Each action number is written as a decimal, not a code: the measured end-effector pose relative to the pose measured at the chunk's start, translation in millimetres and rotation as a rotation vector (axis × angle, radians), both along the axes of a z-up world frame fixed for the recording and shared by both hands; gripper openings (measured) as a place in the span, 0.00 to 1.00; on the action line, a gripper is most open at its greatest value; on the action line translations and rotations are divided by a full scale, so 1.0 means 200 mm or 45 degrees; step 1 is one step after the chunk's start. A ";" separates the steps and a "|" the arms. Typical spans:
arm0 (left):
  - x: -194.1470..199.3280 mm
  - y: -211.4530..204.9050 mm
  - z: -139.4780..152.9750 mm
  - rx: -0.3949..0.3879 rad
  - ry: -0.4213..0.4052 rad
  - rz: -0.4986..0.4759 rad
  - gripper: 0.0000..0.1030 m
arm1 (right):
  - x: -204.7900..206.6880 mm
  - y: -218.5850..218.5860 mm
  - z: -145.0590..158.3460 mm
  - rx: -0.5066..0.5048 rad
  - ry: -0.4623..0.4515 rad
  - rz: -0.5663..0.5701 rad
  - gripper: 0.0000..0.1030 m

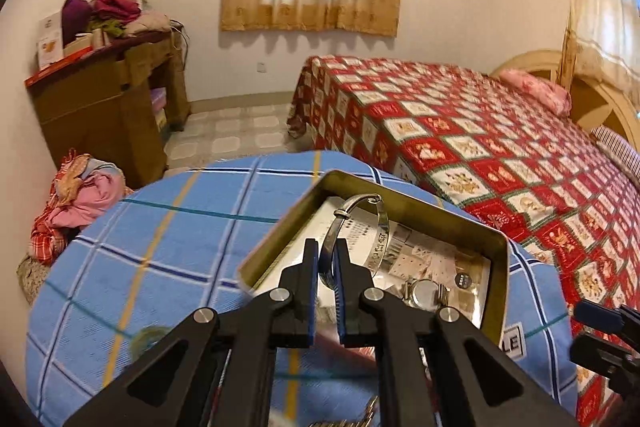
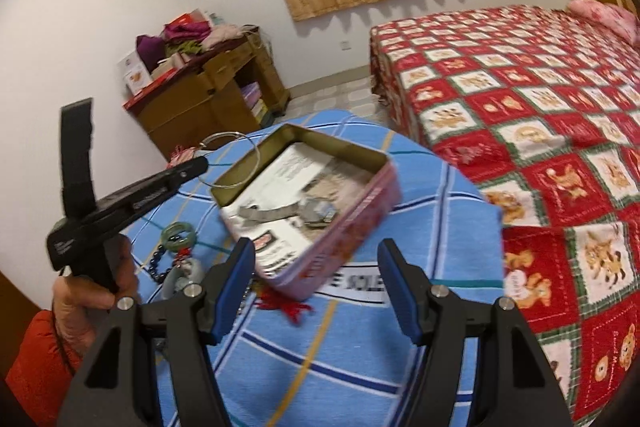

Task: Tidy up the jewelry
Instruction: 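Carry the silver bangle into the pink tin and open the left gripper, then withdraw the left gripper from the tin back over the table, then grasp the red-tasseled jade pendant with the right gripper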

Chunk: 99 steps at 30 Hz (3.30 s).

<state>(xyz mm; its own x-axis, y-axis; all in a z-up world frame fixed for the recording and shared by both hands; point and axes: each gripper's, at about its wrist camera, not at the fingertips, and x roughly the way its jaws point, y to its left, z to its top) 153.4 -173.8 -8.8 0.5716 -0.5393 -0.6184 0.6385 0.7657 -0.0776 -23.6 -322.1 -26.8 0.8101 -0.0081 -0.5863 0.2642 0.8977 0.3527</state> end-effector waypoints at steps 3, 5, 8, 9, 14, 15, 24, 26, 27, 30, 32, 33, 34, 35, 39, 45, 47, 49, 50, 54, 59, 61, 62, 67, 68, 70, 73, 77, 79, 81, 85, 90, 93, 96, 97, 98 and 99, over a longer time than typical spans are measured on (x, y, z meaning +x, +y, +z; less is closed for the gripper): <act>0.03 -0.06 -0.04 0.016 0.019 0.005 0.06 | -0.02 -0.05 -0.01 0.002 -0.004 -0.013 0.65; 0.04 -0.08 -0.05 0.023 0.028 0.011 0.06 | -0.02 -0.07 -0.01 0.011 -0.003 -0.014 0.65; 0.04 -0.09 -0.07 0.024 0.034 0.008 0.06 | -0.01 -0.09 -0.02 0.024 -0.006 -0.019 0.65; 0.04 -0.10 -0.07 0.032 0.031 0.011 0.06 | 0.00 -0.10 -0.02 0.028 -0.008 -0.019 0.65; 0.06 -0.12 -0.11 0.093 0.048 0.019 0.08 | 0.01 -0.08 -0.02 0.031 -0.016 -0.017 0.65; 0.06 -0.12 -0.12 0.087 0.071 0.017 0.10 | 0.01 -0.07 -0.02 0.028 -0.018 -0.017 0.65; -0.01 0.11 0.12 -0.099 0.035 0.028 0.69 | 0.00 -0.01 -0.01 0.005 0.004 -0.003 0.65; -0.03 0.19 0.15 -0.081 0.015 0.068 0.70 | -0.01 0.03 0.00 -0.017 0.007 0.017 0.65; -0.04 0.24 0.16 -0.079 0.014 0.086 0.70 | -0.01 0.04 0.00 -0.022 0.010 0.026 0.65; -0.08 0.40 0.14 -0.072 0.039 0.157 0.70 | -0.01 0.11 -0.02 -0.026 0.024 0.065 0.65; -0.10 0.51 0.11 -0.061 0.070 0.221 0.70 | 0.00 0.17 -0.03 -0.030 0.042 0.116 0.65; -0.12 0.57 0.08 -0.057 0.094 0.255 0.70 | 0.01 0.19 -0.04 -0.034 0.049 0.142 0.64; -0.13 0.62 0.06 -0.059 0.113 0.277 0.70 | 0.02 0.24 -0.06 -0.044 0.060 0.186 0.60; -0.14 0.65 0.04 -0.060 0.126 0.293 0.70 | 0.03 0.26 -0.07 -0.054 0.076 0.211 0.58; -0.21 0.83 -0.04 -0.067 0.169 0.400 0.70 | 0.07 0.37 -0.12 -0.094 0.130 0.297 0.56; -0.27 0.92 -0.17 -0.036 0.227 0.447 0.70 | 0.18 0.45 -0.15 -0.042 0.164 0.371 0.56; -0.28 0.91 -0.19 -0.003 0.214 0.446 0.70 | 0.24 0.48 -0.14 -0.046 0.158 0.396 0.56; -0.29 0.91 -0.19 0.009 0.204 0.439 0.70 | 0.31 0.51 -0.13 -0.043 0.166 0.427 0.56; -0.30 0.92 -0.19 0.006 0.201 0.434 0.70 | 0.34 0.53 -0.14 -0.049 0.172 0.445 0.56; -0.31 0.93 -0.19 0.012 0.179 0.421 0.70 | 0.48 0.60 -0.17 -0.098 0.215 0.515 0.55; -0.31 0.97 -0.21 0.033 0.164 0.426 0.70 | 0.54 0.65 -0.23 -0.099 0.279 0.561 0.49; -0.31 0.99 -0.22 0.029 0.166 0.429 0.70 | 0.55 0.67 -0.25 -0.101 0.292 0.566 0.49; -0.31 0.99 -0.22 0.025 0.166 0.432 0.70 | 0.56 0.68 -0.25 -0.106 0.299 0.568 0.49; -0.29 1.02 -0.23 -0.004 0.185 0.441 0.70 | 0.60 0.73 -0.28 -0.125 0.337 0.594 0.44; -0.29 1.02 -0.22 -0.004 0.184 0.441 0.70 | 0.61 0.74 -0.29 -0.127 0.343 0.596 0.44; -0.29 1.03 -0.22 -0.004 0.180 0.441 0.70 | 0.62 0.73 -0.30 -0.095 0.357 0.614 0.39; -0.29 1.04 -0.22 -0.009 0.175 0.442 0.70 | 0.59 0.71 -0.30 0.000 0.382 0.657 0.28; -0.28 1.05 -0.21 -0.021 0.176 0.446 0.70 | 0.49 0.70 -0.31 0.052 0.406 0.702 0.26; -0.28 1.06 -0.21 -0.024 0.176 0.448 0.70 | 0.45 0.70 -0.30 0.031 0.401 0.696 0.26; -0.28 1.06 -0.21 -0.029 0.179 0.445 0.70 | 0.42 0.71 -0.28 -0.027 0.382 0.678 0.26; -0.30 1.05 -0.21 -0.024 0.172 0.438 0.70 | 0.43 0.74 -0.20 -0.108 0.298 0.674 0.32; -0.30 1.08 -0.18 -0.029 0.157 0.458 0.70 | 0.47 0.88 -0.17 -0.200 0.256 0.775 0.50; -0.29 1.12 -0.18 -0.038 0.160 0.478 0.70 | 0.49 0.96 -0.19 -0.224 0.263 0.844 0.50; -0.29 1.15 -0.18 -0.051 0.172 0.497 0.70 | 0.51 1.01 -0.24 -0.337 0.293 0.840 0.48; -0.29 1.16 -0.18 -0.059 0.178 0.501 0.70 | 0.51 1.03 -0.25 -0.381 0.283 0.844 0.48; -0.28 1.16 -0.18 -0.063 0.181 0.502 0.70 | 0.49 1.04 -0.25 -0.407 0.278 0.848 0.47; -0.28 1.17 -0.18 -0.065 0.182 0.506 0.70 | 0.50 1.05 -0.26 -0.440 0.279 0.852 0.39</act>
